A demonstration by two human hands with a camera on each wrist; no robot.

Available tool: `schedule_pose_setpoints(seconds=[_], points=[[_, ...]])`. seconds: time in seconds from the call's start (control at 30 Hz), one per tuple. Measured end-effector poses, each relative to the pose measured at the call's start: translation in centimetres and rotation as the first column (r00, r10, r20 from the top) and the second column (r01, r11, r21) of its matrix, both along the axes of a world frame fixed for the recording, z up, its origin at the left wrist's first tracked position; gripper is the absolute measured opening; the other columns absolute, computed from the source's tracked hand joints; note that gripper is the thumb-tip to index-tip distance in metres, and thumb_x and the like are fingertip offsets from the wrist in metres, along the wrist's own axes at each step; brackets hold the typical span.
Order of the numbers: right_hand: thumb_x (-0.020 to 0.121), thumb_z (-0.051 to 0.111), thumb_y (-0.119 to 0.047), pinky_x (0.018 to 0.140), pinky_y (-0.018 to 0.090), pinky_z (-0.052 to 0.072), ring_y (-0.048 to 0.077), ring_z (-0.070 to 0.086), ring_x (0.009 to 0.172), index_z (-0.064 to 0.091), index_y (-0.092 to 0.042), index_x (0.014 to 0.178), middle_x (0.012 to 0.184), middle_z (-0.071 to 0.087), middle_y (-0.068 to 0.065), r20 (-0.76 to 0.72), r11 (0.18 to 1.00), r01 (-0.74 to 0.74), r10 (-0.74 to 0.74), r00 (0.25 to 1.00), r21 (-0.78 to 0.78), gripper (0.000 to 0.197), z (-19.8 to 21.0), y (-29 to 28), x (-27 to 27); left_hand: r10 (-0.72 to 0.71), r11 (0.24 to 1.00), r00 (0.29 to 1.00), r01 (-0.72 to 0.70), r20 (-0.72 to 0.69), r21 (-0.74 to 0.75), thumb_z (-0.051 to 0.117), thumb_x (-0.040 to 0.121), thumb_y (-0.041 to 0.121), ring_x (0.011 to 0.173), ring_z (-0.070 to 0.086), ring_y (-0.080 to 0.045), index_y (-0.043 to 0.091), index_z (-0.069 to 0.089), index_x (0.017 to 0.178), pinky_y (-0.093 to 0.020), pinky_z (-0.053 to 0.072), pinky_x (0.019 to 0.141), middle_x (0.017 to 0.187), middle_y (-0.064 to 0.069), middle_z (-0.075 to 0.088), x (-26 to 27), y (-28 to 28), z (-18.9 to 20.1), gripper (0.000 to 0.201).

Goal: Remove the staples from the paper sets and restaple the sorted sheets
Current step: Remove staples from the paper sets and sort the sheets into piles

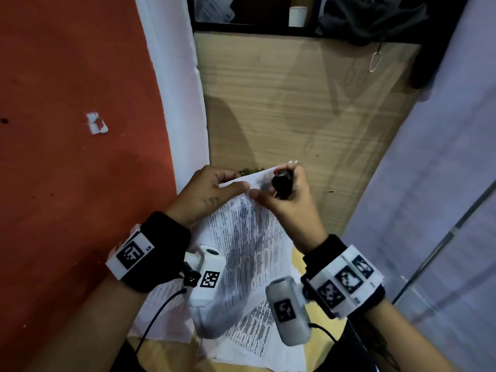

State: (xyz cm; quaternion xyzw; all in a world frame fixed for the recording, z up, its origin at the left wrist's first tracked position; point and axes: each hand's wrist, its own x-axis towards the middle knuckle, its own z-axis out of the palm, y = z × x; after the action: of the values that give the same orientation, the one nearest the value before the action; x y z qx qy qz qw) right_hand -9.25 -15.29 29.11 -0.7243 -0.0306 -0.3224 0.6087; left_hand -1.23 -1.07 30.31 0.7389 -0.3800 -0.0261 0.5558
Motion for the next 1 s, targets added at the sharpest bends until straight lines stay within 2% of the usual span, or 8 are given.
schedule_pose_setpoints(seconds=[0.07,0.13,0.23,0.47,0.63,0.8,0.93,1.0], points=[[0.064,0.076,-0.027,0.072,0.040,0.048,0.019,0.055,0.074,0.040,-0.030,0.093,0.076,0.052,-0.010,0.015,0.973,0.094,-0.093,0.996,-0.212,0.046,0.2,0.5,-0.1,0.004,1.000,1.000,-0.004,0.004,-0.005,0.061,0.079,0.035,0.059,0.051,-0.005,0.019,0.066,0.062,-0.024,0.038,0.060,0.059,0.005,0.058,0.0,0.0,0.0,0.024],[0.071,0.072,-0.017,0.072,0.040,0.048,0.022,0.057,0.075,0.044,-0.019,0.100,0.077,0.055,-0.008,0.085,0.925,0.174,-0.155,0.984,-0.336,0.041,0.4,0.8,-0.3,0.003,1.000,1.000,-0.003,0.008,-0.006,0.061,0.079,0.035,0.058,0.049,-0.005,0.014,0.063,0.063,-0.024,0.036,0.059,0.059,0.003,0.055,0.1,0.0,0.0,0.027],[0.075,0.070,-0.016,0.066,0.044,0.048,0.027,0.059,0.069,0.047,-0.008,0.103,0.075,0.061,0.004,0.173,0.890,0.219,-0.162,0.972,-0.401,0.037,0.7,1.0,-0.8,-0.005,1.000,1.000,0.005,-0.006,-0.011,0.063,0.078,0.036,0.058,0.049,-0.003,0.015,0.064,0.062,-0.022,0.037,0.057,0.060,0.003,0.056,0.0,0.1,0.1,0.026],[0.070,0.067,-0.020,0.066,0.032,0.045,0.019,0.057,0.072,0.050,-0.008,0.103,0.078,0.055,-0.008,0.177,0.875,0.199,-0.133,0.975,-0.442,0.039,0.9,0.7,-1.0,-0.050,0.999,0.998,0.049,0.036,0.019,0.063,0.077,0.033,0.064,0.049,-0.009,0.011,0.065,0.068,-0.026,0.036,0.061,0.065,-0.002,0.055,0.1,0.1,0.2,0.024],[0.074,0.070,-0.006,0.063,0.019,0.043,0.007,0.053,0.066,0.049,-0.016,0.096,0.076,0.055,-0.009,0.103,0.937,0.138,-0.111,0.989,-0.322,0.032,1.0,0.4,-0.6,-0.049,0.998,0.990,0.042,0.136,0.051,0.063,0.079,0.033,0.056,0.046,-0.002,0.027,0.063,0.059,-0.022,0.035,0.055,0.055,0.012,0.052,0.3,0.3,0.2,0.022],[0.067,0.071,-0.009,0.069,0.041,0.050,0.026,0.059,0.075,0.046,-0.029,0.082,0.078,0.059,-0.001,-0.100,0.991,0.054,-0.066,0.993,-0.125,0.035,1.0,0.1,0.2,-0.028,0.996,0.970,0.006,0.240,0.092,0.061,0.079,0.035,0.062,0.049,-0.002,0.029,0.062,0.064,-0.024,0.036,0.058,0.061,0.008,0.055,0.4,0.2,0.1,0.016],[0.071,0.071,0.004,0.042,0.013,0.034,0.005,0.045,0.051,0.044,-0.018,0.079,0.073,0.051,0.004,-0.225,0.998,-0.021,0.036,0.974,0.066,0.036,1.6,-0.1,0.2,-0.006,0.995,0.929,-0.030,0.370,0.091,0.056,0.076,0.049,0.063,0.050,0.000,0.032,0.061,0.069,-0.021,0.035,0.059,0.061,0.016,0.056,0.3,0.0,-0.2,0.019],[0.074,0.067,0.006,0.033,0.012,0.026,0.000,0.038,0.037,0.046,-0.013,0.079,0.066,0.048,0.005,-0.281,0.986,-0.051,0.095,0.955,0.161,0.029,1.8,-0.1,0.1,0.007,0.995,0.916,-0.045,0.402,0.087,0.052,0.076,0.050,0.062,0.050,-0.001,0.027,0.063,0.070,-0.021,0.035,0.058,0.062,0.018,0.057,0.5,-0.1,-0.5,0.025]])
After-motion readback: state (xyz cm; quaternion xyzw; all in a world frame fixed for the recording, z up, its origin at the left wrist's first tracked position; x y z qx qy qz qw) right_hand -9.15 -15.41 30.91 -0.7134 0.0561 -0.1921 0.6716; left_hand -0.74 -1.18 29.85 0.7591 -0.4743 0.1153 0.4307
